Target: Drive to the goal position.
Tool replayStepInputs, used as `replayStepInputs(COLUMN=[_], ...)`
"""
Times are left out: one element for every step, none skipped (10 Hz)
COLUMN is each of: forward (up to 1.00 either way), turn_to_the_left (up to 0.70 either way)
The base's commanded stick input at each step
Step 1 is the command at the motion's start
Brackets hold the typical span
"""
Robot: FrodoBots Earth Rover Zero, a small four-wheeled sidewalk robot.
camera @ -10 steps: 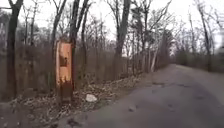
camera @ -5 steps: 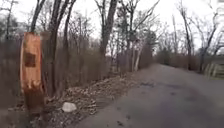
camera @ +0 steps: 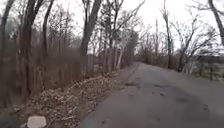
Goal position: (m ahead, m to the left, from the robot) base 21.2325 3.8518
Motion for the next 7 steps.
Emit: replayStepInputs(forward=[0.70,0.70,0.70,0.70,0.70,0.70,0.70], turn_to_the_left=[-0.35,-0.35,0.00,0.00,0.00,0.00,0.00])
